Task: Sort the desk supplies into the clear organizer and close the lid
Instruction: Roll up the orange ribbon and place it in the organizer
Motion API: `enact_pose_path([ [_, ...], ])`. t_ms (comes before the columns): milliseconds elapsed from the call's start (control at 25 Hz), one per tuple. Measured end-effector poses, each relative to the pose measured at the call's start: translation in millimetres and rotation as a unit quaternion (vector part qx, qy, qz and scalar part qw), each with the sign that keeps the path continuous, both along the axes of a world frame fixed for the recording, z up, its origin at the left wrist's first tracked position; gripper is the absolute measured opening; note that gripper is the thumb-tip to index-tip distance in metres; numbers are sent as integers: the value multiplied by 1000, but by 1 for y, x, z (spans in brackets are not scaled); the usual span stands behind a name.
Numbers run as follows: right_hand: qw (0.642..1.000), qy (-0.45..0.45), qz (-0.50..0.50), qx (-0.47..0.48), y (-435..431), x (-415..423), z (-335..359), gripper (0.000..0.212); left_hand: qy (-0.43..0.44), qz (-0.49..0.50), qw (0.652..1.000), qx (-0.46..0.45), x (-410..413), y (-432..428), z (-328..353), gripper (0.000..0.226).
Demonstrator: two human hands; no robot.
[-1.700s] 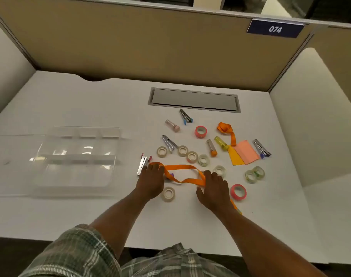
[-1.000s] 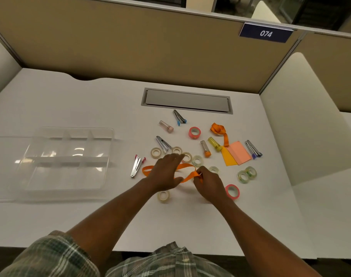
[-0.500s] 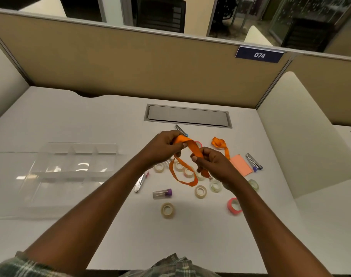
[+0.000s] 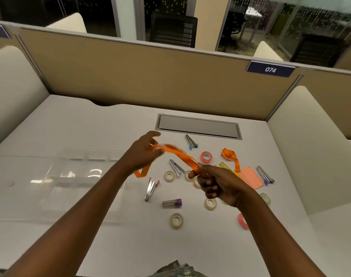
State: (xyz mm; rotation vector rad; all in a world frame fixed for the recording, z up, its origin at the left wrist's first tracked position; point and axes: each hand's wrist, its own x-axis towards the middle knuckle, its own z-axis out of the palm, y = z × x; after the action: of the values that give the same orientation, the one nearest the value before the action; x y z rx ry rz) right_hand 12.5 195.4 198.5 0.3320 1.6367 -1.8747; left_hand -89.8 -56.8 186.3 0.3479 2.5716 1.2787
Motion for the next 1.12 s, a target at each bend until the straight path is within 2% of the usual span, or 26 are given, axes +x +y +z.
enact_pose_path([
  [40,1000,-6,13,15,-4,-2,6,36,32,-28,998,-47,3,-2,-3,64],
  [80,999,-9,26,27,-8,-4,11,33,55,-64,995,-58,7,-1,-3,75],
  [120,999,-9,38,35,-13,-6,17,31,60,-106,992,-35,13,3,-1,76],
  [200,998,-8,56,26,-20,-9,26,34,-7,-176,983,48,23,15,2,62],
  [280,999,-12,53,-2,-25,-12,32,37,-94,-196,966,142,31,26,4,46],
  [400,999,-27,24,-39,-26,-16,36,41,-110,-168,954,221,36,32,5,34],
  [560,998,-34,34,-50,-24,-16,38,39,-60,-151,959,233,31,24,15,22],
  [680,996,-27,56,-59,-22,-14,40,35,-33,-185,971,150,21,14,27,26],
  [720,997,-12,68,-42,-20,-14,43,38,-25,-203,972,118,18,12,31,20],
  [800,992,53,93,65,-17,-15,53,44,-23,-222,970,92,13,7,42,7],
  [880,959,141,125,212,-13,-16,70,41,-33,-220,971,84,7,2,53,16],
  [960,908,218,167,316,-6,-21,88,35,-30,-212,974,68,2,-4,59,19],
  [1040,880,257,180,356,3,-30,109,31,-16,-200,977,65,-2,-9,60,21],
  [1120,890,255,147,349,16,-43,129,27,-25,-188,977,97,-7,-12,59,20],
])
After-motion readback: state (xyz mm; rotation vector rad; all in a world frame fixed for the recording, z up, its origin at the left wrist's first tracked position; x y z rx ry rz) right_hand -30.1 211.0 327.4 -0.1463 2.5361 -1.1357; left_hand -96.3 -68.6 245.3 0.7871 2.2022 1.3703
